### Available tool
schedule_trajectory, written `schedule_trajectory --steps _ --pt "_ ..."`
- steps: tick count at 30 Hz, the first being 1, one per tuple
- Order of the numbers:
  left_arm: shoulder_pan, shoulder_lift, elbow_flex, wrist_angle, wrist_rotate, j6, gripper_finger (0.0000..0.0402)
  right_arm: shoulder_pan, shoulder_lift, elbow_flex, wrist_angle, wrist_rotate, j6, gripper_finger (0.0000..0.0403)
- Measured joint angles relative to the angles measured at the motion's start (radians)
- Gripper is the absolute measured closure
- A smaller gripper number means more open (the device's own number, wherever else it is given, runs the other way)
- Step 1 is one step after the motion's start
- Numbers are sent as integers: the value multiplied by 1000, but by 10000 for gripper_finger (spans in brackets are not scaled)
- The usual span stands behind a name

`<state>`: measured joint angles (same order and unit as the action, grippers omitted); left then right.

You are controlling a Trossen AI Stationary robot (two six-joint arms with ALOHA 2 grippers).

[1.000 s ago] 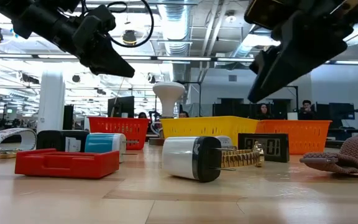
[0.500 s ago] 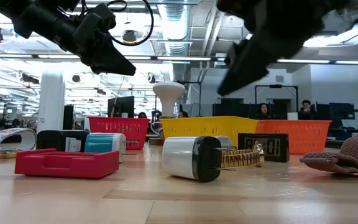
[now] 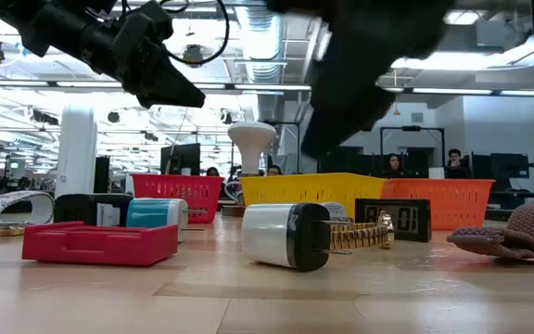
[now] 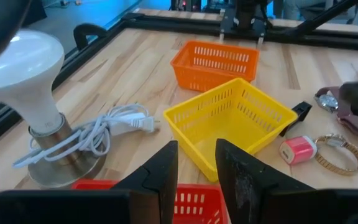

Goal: Pick & Place Office items
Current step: Put the white charger adapter into the yellow basket

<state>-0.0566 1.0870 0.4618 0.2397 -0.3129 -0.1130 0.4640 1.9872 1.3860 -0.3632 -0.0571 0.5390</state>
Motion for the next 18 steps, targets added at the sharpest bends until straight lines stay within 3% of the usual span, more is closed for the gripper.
schedule_trajectory --steps 6,13,18 --pt "0 0 0 20 7 0 300 -6 29 91 -40 -20 -4 205" --pt "0 0 0 33 42 0 300 -25 15 86 -49 42 188 207" --pt "0 0 0 36 42 0 300 -11 50 79 -94 75 239 209"
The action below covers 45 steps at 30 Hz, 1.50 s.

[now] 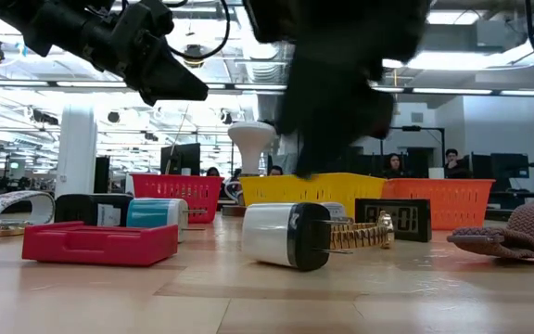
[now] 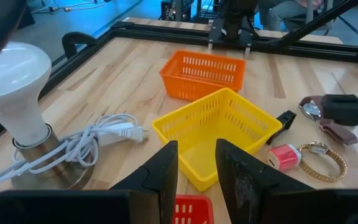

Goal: Pick & Place Office items
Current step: Put the white charger adapter into the yellow basket

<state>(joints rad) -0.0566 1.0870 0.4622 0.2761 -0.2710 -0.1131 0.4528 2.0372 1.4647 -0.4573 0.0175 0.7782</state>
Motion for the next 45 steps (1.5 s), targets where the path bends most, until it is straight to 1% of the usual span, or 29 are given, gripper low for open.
schedule_trajectory --steps 2,14,17,24,28,33,38,40,41,43,45 --pt "0 0 0 0 0 0 300 0 8 8 24 17 1 209" --pt "0 0 0 4 0 2 300 -1 14 4 20 40 20 210" --pt "0 0 0 3 0 2 300 3 38 4 39 66 19 210" --pt "0 0 0 2 0 2 300 9 108 4 52 59 18 210" --pt "0 0 0 2 0 1 300 11 112 12 46 59 4 210" --pt "0 0 0 3 0 2 300 12 100 11 8 62 -120 210" --pt "0 0 0 2 0 2 300 14 48 11 -2 59 -293 208" --pt "0 0 0 2 0 2 300 18 28 11 -11 59 -336 204" --pt "0 0 0 2 0 1 300 19 16 11 -23 59 -323 201" --pt "0 0 0 2 0 1 300 19 -3 12 -30 59 -228 194" --pt "0 0 0 2 0 1 300 26 -12 13 -75 59 -150 186"
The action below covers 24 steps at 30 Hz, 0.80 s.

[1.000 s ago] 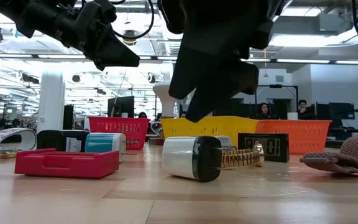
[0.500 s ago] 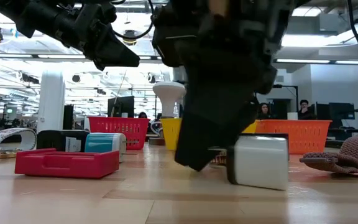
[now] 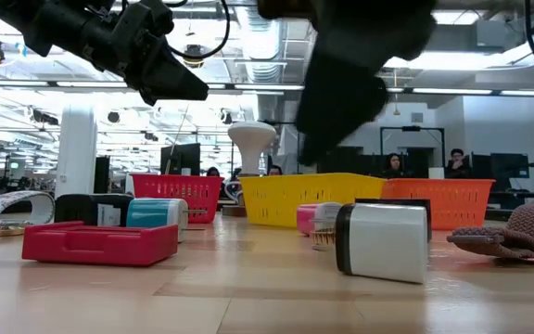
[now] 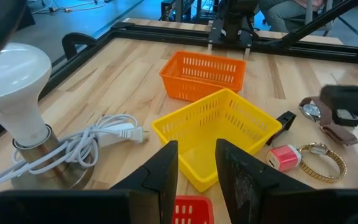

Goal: Pick & Place Office items
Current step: Put the white charger adapter into the yellow basket

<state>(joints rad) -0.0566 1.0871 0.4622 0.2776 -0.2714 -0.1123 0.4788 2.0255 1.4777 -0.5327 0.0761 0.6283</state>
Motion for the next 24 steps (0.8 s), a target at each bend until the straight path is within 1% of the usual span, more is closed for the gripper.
schedule_trajectory --steps 3,5,8,11,19,23,24 --pt "0 0 0 0 0 0 300 21 6 -2 -58 1 70 177" --pt "0 0 0 0 0 0 300 41 22 -1 -54 0 112 173" --pt "0 0 0 0 0 0 300 65 28 -4 -61 0 134 173" --pt "0 0 0 0 0 0 300 66 23 -1 -65 15 157 173" --pt "0 0 0 0 0 -1 300 55 43 -2 -65 29 159 172" --pt "0 0 0 0 0 -1 300 49 68 2 -41 20 158 172" --pt "0 0 0 0 0 -1 300 48 73 -3 -57 15 159 172"
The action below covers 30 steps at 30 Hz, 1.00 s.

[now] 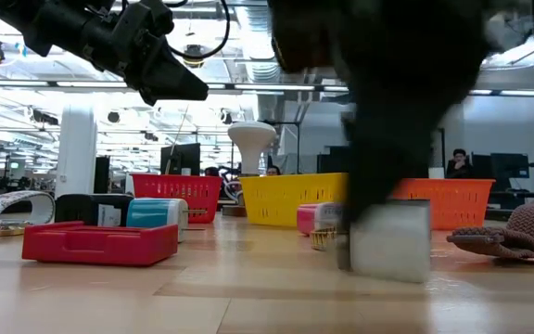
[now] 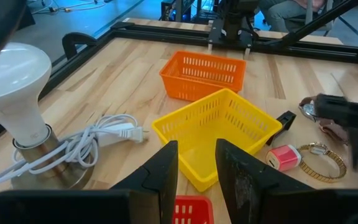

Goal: Pick & Place Office items
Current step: Put the white charger adapter into the yellow basket

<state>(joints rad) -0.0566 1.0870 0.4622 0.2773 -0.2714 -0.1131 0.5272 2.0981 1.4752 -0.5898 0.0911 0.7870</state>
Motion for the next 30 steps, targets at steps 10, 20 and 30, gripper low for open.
schedule_trajectory --steps 10,20,30 --pt "0 0 0 -1 0 0 300 1 20 0 -20 -15 -27 172" --pt "0 0 0 0 0 0 300 14 8 41 -150 -15 -429 172" --pt "0 0 0 0 0 -1 300 44 7 215 -445 -12 -741 172"
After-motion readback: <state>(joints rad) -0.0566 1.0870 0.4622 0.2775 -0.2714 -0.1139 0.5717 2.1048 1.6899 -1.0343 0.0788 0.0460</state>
